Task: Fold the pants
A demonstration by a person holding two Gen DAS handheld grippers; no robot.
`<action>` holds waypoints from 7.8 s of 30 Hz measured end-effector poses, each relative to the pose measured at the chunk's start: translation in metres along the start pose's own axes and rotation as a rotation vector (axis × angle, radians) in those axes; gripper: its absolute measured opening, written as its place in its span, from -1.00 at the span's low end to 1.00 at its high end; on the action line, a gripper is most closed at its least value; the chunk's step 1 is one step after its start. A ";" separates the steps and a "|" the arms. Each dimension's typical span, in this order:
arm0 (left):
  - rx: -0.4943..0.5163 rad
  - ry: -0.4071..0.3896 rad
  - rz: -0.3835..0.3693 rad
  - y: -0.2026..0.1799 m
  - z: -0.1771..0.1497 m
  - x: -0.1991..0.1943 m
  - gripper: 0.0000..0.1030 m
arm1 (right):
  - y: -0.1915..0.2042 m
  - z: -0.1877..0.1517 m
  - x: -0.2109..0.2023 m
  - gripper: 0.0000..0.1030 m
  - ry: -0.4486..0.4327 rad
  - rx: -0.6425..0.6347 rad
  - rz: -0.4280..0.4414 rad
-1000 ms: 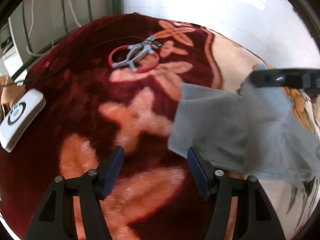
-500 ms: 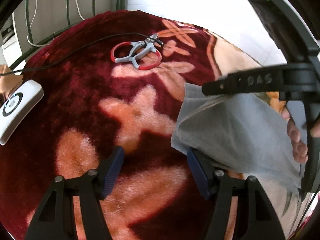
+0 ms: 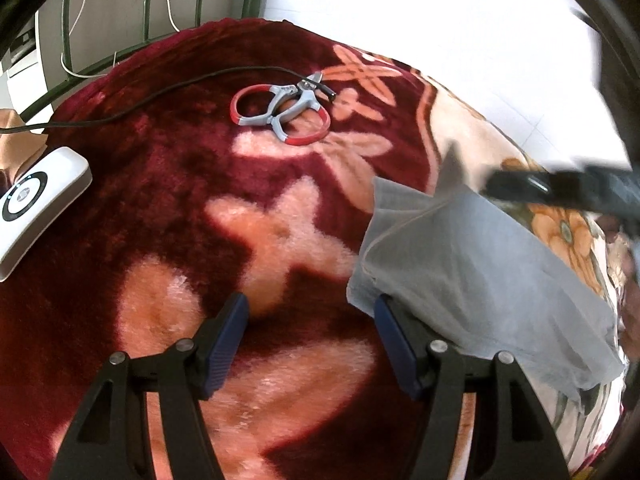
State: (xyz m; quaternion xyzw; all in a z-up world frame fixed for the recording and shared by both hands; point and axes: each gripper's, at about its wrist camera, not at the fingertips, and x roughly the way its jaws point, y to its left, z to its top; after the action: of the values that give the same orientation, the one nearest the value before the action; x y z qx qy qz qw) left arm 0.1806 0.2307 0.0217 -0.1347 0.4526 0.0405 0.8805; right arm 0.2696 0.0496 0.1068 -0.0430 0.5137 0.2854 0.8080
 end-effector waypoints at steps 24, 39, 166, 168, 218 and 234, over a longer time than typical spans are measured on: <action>0.027 -0.041 0.062 -0.014 0.002 -0.042 0.34 | -0.110 -0.210 -0.063 -0.28 0.019 0.312 -0.511; 0.120 0.048 -0.037 -0.091 -0.016 -0.048 0.34 | -0.099 -0.242 -0.070 -0.28 -0.073 0.283 -0.640; 0.103 0.143 0.068 0.045 0.009 -0.023 0.35 | 0.103 -0.059 0.098 -0.67 -0.094 -0.212 -0.158; 0.101 0.142 0.066 0.046 0.009 -0.023 0.35 | 0.097 -0.057 0.097 -0.91 -0.099 -0.180 -0.128; 0.031 0.147 -0.309 -0.037 0.095 0.032 0.37 | -0.011 -0.092 0.061 -0.90 -0.237 0.435 0.261; 0.308 0.195 -0.052 -0.079 0.071 0.074 -0.71 | -0.022 -0.147 -0.025 -0.36 -0.180 0.128 -0.130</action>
State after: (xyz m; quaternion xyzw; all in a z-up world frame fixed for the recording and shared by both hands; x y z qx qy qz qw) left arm 0.2950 0.1709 0.0176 -0.0131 0.5331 -0.0654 0.8434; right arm 0.1543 -0.0324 0.0548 0.0013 0.4526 0.2017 0.8686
